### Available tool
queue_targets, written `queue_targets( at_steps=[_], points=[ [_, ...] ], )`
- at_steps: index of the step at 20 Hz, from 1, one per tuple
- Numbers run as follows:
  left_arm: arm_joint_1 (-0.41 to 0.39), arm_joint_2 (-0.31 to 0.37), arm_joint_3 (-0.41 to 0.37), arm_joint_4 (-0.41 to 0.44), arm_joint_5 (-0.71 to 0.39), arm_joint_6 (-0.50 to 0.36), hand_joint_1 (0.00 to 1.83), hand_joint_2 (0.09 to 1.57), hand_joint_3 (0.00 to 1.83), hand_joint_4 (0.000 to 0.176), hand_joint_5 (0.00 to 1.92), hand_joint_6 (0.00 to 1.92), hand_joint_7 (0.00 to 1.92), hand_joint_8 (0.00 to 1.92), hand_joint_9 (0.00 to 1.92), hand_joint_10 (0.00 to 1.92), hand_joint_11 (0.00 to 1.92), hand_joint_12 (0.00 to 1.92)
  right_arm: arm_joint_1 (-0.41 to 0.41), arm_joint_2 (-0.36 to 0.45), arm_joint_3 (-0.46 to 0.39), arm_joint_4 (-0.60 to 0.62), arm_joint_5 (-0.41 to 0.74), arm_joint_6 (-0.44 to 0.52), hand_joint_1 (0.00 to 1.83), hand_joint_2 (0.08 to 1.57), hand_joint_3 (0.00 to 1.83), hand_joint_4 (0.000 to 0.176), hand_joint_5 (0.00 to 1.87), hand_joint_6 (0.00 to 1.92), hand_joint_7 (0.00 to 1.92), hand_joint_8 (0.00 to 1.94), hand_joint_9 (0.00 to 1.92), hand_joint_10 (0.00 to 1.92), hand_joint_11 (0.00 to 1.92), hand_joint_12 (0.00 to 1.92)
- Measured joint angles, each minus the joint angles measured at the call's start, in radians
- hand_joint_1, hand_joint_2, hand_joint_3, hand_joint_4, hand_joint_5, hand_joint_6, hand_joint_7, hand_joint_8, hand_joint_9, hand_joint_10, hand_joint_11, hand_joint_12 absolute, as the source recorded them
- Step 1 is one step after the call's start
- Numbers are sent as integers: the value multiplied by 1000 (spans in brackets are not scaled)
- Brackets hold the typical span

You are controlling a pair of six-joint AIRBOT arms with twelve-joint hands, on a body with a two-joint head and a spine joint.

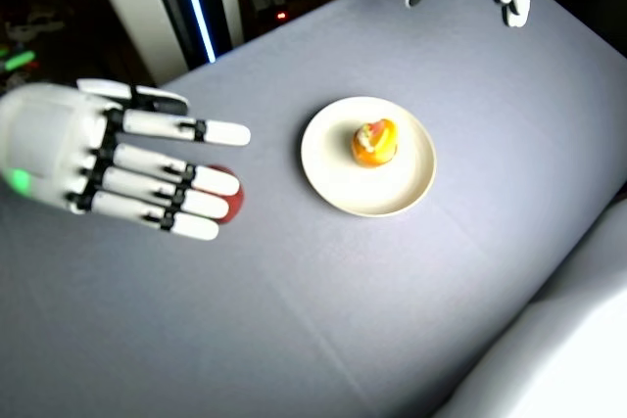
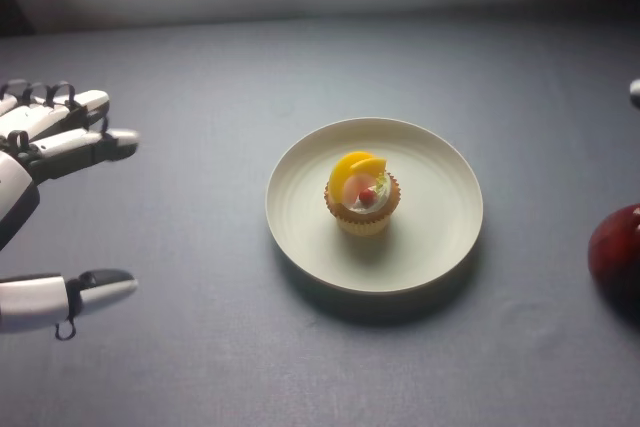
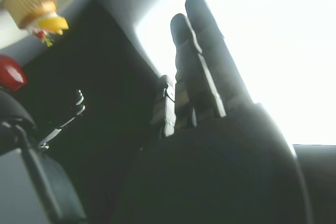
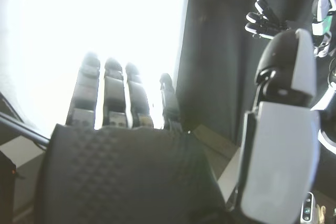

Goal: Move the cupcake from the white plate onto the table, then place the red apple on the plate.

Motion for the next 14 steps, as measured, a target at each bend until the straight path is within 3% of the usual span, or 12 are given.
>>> queue_targets(
  at_steps=[2, 3, 5, 6, 7, 8, 9, 10, 11, 12, 13, 14],
  points=[
    [-25, -1, 3, -1, 30, 18, 740, 981, 2, 47, 483, 4, 206, 1, 162, 3, 15, 301, 0, 0, 0, -3, -9, 0, 924, 1106, 0, 68, 356, 0, 296, 0, 322, 1, 97, 728],
    [-49, -8, 12, 10, 55, 27, 727, 984, 0, 64, 463, 0, 177, 0, 140, 0, 31, 219, 0, 0, -1, -7, -11, 0, 923, 1113, 0, 66, 349, 1, 289, 3, 308, 1, 117, 640],
    [-131, -43, 49, 54, 130, 35, 714, 966, 0, 69, 461, 1, 180, 3, 125, 2, 41, 192, 0, 0, -1, -10, -17, 0, 831, 1120, 0, 64, 341, 1, 295, 1, 284, 0, 147, 468],
    [-168, -60, 67, 82, 166, 37, 699, 974, 0, 54, 456, 0, 201, 10, 139, 6, 62, 196, 0, 0, 0, -10, -18, 0, 827, 1124, 1, 60, 339, 0, 292, 0, 258, 0, 127, 443],
    [-230, -94, 100, 124, 226, 38, 715, 967, 0, 76, 438, 0, 198, 6, 122, 1, 50, 185, 0, 0, 0, -12, -18, 0, 827, 1127, 2, 65, 332, 0, 285, 0, 235, 0, 109, 431],
    [-282, -128, 133, 161, 284, 35, 740, 950, 0, 118, 438, 1, 206, 8, 132, 5, 71, 192, 0, 1, 2, -21, -18, 0, 815, 1127, 2, 72, 320, 0, 275, 0, 235, 1, 120, 433],
    [-306, -145, 149, 183, 317, 27, 780, 950, 0, 132, 431, 0, 188, 1, 96, 0, 26, 175, 0, 2, 2, -24, -19, 0, 817, 1130, 3, 72, 318, 0, 266, 0, 229, 0, 118, 432],
    [-356, -180, 188, 235, 395, -2, 749, 954, 0, 167, 378, 0, 204, 6, 95, 2, 32, 185, 0, 3, 2, -27, -21, 0, 872, 1116, 0, 58, 335, 6, 266, 1, 234, 2, 93, 428],
    [-375, -195, 202, 252, 422, -5, 769, 939, 5, 174, 373, 0, 236, 6, 126, 3, 9, 331, 2, 4, 2, -27, -21, 0, 912, 1095, 0, 50, 346, 4, 265, 0, 234, 0, 36, 496],
    [-419, -226, 230, 284, 481, -8, 849, 925, 1, 126, 413, 0, 294, 3, 186, 5, 1, 465, 8, 3, 6, -31, -21, 0, 947, 1081, 0, 38, 357, 6, 267, 1, 218, 0, 6, 495],
    [-452, -250, 253, 307, 518, -8, 904, 902, 5, 86, 433, 0, 308, 0, 221, 1, 0, 623, 13, 3, 11, -35, -21, 0, 959, 1085, 0, 12, 352, 3, 272, 3, 224, 4, 0, 497],
    [-501, -288, 284, 336, 574, -8, 943, 885, 0, 63, 452, 3, 336, 5, 246, 5, 0, 681, 13, 3, 12, -30, -20, -3, 959, 1081, 0, 19, 342, 0, 274, 3, 221, 3, 0, 497]
  ],
)
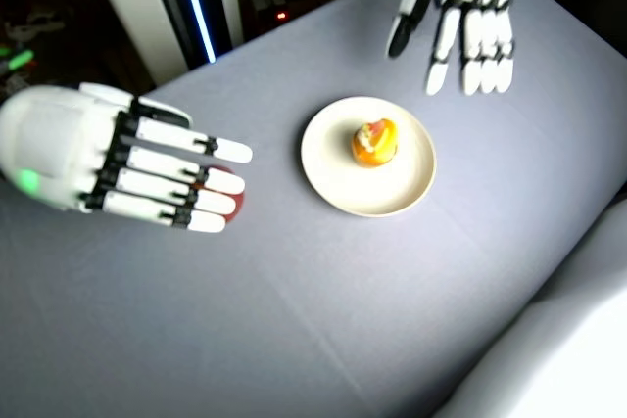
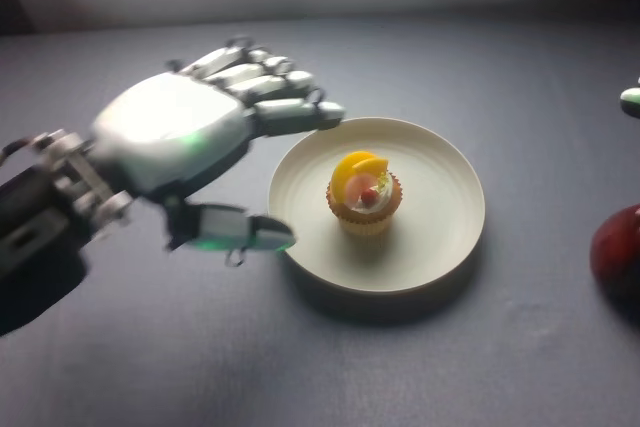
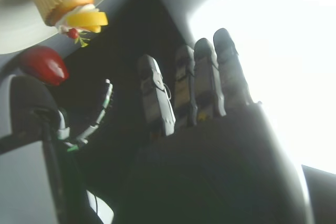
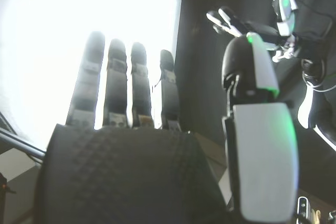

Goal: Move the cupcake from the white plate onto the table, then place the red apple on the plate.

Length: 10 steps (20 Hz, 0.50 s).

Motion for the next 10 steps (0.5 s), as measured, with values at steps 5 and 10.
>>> queue_targets(
  at_steps=[5, 10],
  points=[
    [-86, -100, 75, 53, 111, -3, 828, 882, 2, 97, 427, 0, 330, 0, 269, 0, 0, 693, 9, 0, 0, -1, -3, -18, 969, 1040, 0, 37, 333, 0, 260, 0, 218, 2, 0, 548],
    [-112, -183, 168, 47, 221, -2, 765, 887, 0, 63, 449, 3, 406, 8, 379, 18, 0, 911, 11, -2, 0, -2, -2, -18, 994, 1012, 0, 58, 335, 1, 254, 0, 212, 0, 0, 572]
  ],
)
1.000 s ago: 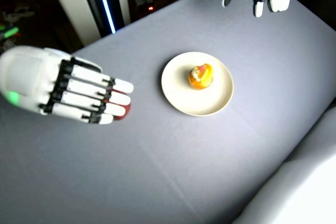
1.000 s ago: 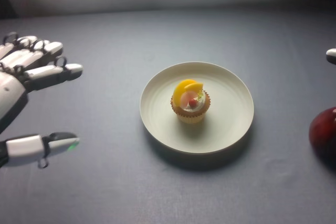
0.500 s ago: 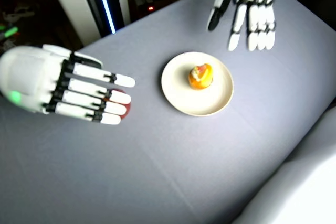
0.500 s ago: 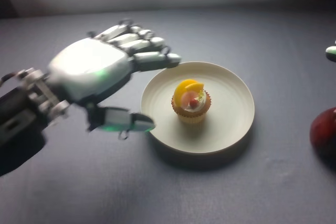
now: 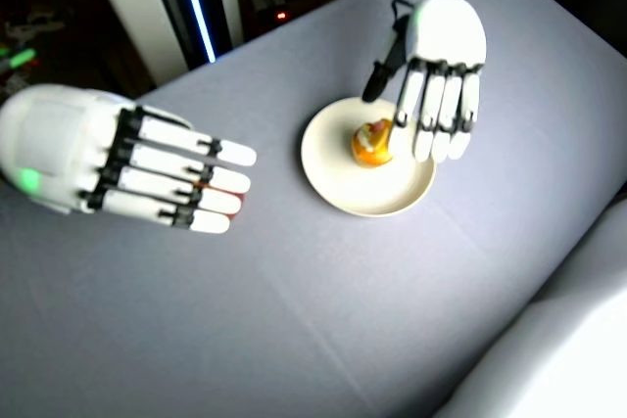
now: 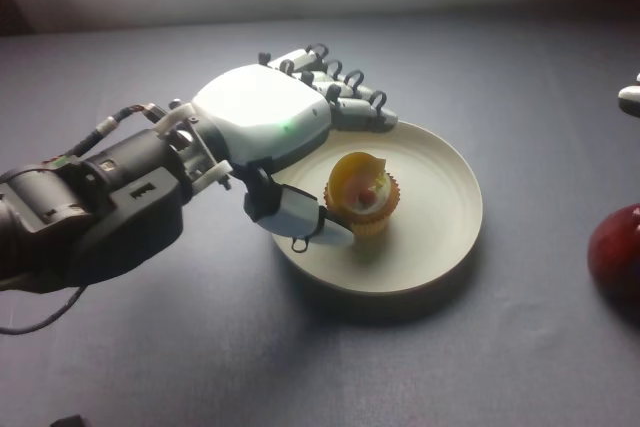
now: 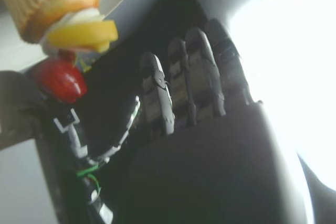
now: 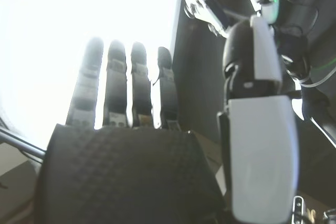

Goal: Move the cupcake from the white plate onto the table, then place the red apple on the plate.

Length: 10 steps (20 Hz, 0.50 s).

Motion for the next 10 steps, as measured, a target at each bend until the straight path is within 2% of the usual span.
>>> queue_targets(
  at_steps=[1, 2, 4, 5, 6, 7, 8, 9, 10],
  points=[
    [-3, -13, 8, 2, 24, 2, 792, 876, 0, 68, 456, 2, 427, 6, 402, 15, 0, 905, 0, 0, 0, 0, 1, 0, 995, 1018, 1, 60, 329, 0, 249, 0, 206, 0, 0, 564],
    [-5, -18, 10, 3, 35, 2, 801, 879, 0, 78, 455, 1, 451, 8, 426, 15, 0, 938, 0, 0, 0, 0, 1, 0, 979, 1027, 0, 54, 329, 0, 260, 0, 230, 1, 0, 661],
    [-5, -25, 13, 11, 48, 11, 842, 883, 1, 76, 492, 6, 506, 13, 466, 18, 0, 971, 0, 0, 0, 0, 1, 0, 985, 1024, 0, 57, 332, 1, 254, 3, 231, 2, 0, 652],
    [-5, -29, 17, 11, 56, 14, 891, 913, 2, 58, 588, 6, 635, 13, 576, 31, 35, 1093, 0, 0, 0, 0, 1, 0, 986, 1025, 0, 39, 336, 2, 248, 2, 233, 3, 0, 645],
    [-5, -35, 25, 11, 61, 14, 980, 918, 0, 15, 704, 12, 822, 49, 763, 114, 146, 1285, 0, 0, 0, 1, 0, 0, 994, 1027, 0, 27, 338, 2, 245, 0, 231, 2, 0, 638],
    [-6, -44, 30, -3, 58, 14, 1236, 1028, 9, 0, 1008, 529, 1194, 586, 962, 109, 171, 1056, 0, 0, 0, 0, 0, 0, 1007, 1030, 0, 34, 343, 4, 247, 2, 234, 3, 0, 632],
    [-6, -44, 30, -3, 56, 14, 1236, 1028, 9, 0, 1008, 529, 1194, 586, 962, 109, 171, 1056, 0, 0, 0, 0, 0, 0, 1007, 1030, 0, 34, 343, 4, 247, 2, 234, 3, 0, 632],
    [-8, -46, 30, -5, 48, 12, 1201, 1010, 23, 0, 1173, 555, 1223, 483, 918, 698, 235, 1348, 0, 0, 0, 1, 0, 0, 1012, 1027, 0, 30, 346, 4, 246, 1, 233, 2, 0, 633],
    [-10, -51, 30, -6, 44, 14, 1168, 1020, 7, 0, 1200, 576, 1106, 959, 770, 1336, 226, 1636, 0, 0, 0, 3, -3, 0, 1003, 1027, 0, 29, 355, 6, 256, 4, 243, 6, 0, 640]
  ],
)
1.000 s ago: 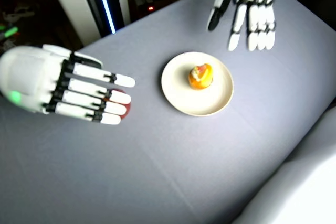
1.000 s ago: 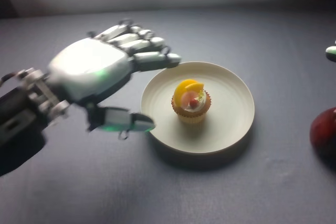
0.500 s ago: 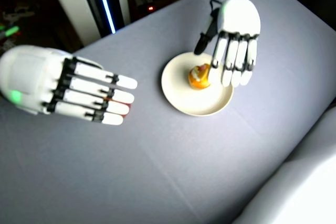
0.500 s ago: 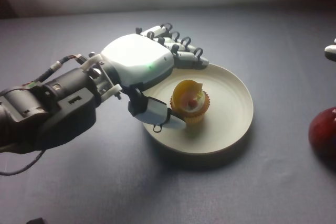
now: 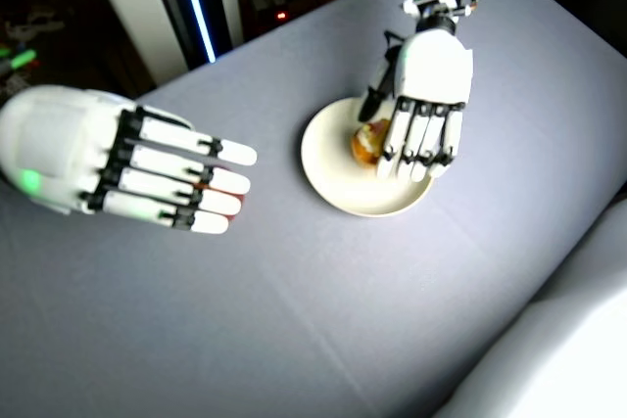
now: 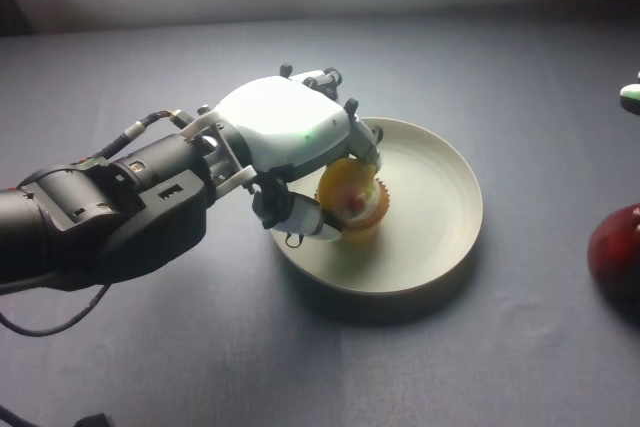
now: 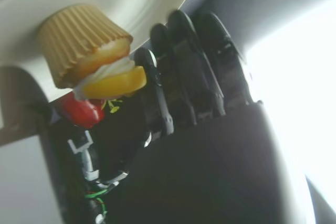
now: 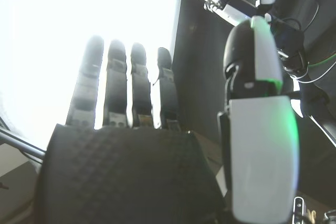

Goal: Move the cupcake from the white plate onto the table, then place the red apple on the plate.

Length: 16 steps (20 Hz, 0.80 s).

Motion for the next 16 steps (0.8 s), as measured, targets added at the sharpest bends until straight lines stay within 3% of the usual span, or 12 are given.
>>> queue_targets(
  at_steps=[2, 4, 5, 6, 8, 9, 10, 11, 12, 13, 14, 16],
  points=[
    [0, -6, 0, -5, -3, 0, 1175, 1019, 1, 0, 1221, 553, 994, 1434, 668, 1811, 196, 1906, 0, 0, 0, -1, 0, 0, 1001, 1023, 0, 11, 372, 5, 269, 5, 262, 8, 8, 684],
    [0, -5, -4, -13, -8, 1, 1197, 1011, 0, 0, 1247, 502, 1007, 1502, 639, 1838, 167, 1920, 0, 0, 0, 0, -3, 0, 984, 1022, 0, 0, 382, 1, 274, 1, 279, 3, 4, 737],
    [2, 7, -14, -24, -12, 5, 1196, 1013, 0, 0, 1235, 525, 1069, 1209, 731, 1522, 138, 1725, 0, 0, -2, 2, -4, 0, 993, 1017, 0, 0, 387, 2, 277, 1, 280, 1, 1, 749],
    [5, 26, -30, -31, -22, 8, 1267, 1049, 2, 0, 1240, 277, 1081, 1117, 753, 1310, 143, 1666, 0, 0, -4, 4, -3, 0, 967, 1022, 0, 12, 382, 0, 274, 0, 275, 0, 0, 747],
    [9, 84, -76, -43, -62, 9, 1274, 1023, 1, 0, 1344, 152, 1153, 862, 753, 937, 174, 1491, 0, 0, -8, 6, -5, 0, 948, 1031, 2, 26, 368, 0, 265, 0, 256, 0, 0, 692],
    [16, 131, -113, -62, -111, 28, 1265, 1012, 4, 3, 1358, 267, 1149, 734, 792, 567, 146, 1343, 0, 0, -12, 9, -5, 0, 947, 1035, 2, 38, 355, 0, 251, 0, 237, 0, 0, 658],
    [28, 180, -152, -85, -168, 58, 1253, 1030, 5, 22, 1270, 474, 1105, 775, 819, 415, 113, 1383, 0, 0, -15, 12, -4, 0, 969, 1036, 1, 32, 355, 0, 255, 1, 244, 3, 0, 672],
    [63, 241, -196, -116, -241, 92, 1259, 1042, 11, 0, 1249, 379, 1080, 958, 785, 626, 97, 1547, -1, 0, -16, 12, -4, 0, 978, 1036, 0, 27, 354, 0, 258, 1, 249, 3, 0, 701],
    [91, 272, -220, -133, -275, 106, 1276, 1042, 6, 0, 1253, 295, 1105, 978, 780, 800, 166, 1539, -6, 0, -17, 16, -3, 0, 943, 1040, 1, 54, 339, 0, 256, 0, 247, 1, 0, 726],
    [134, 309, -247, -159, -305, 117, 1272, 1039, 2, 0, 1240, 330, 1138, 908, 793, 798, 217, 1494, -7, 0, -18, 20, -4, 0, 911, 1043, 2, 74, 330, 0, 254, 0, 249, 2, 8, 737],
    [180, 341, -276, -197, -323, 134, 1244, 1063, 0, 0, 1132, 601, 1102, 899, 808, 650, 248, 1426, -7, 0, -19, 21, -8, 0, 878, 1044, 2, 76, 327, 0, 254, 0, 255, 4, 39, 753],
    [267, 386, -325, -264, -349, 168, 1233, 1099, 0, 0, 1120, 616, 944, 1168, 662, 741, 109, 1618, -7, 0, -21, 20, -6, 0, 874, 1043, 1, 74, 327, 2, 257, 3, 254, 3, 49, 758]
  ],
)
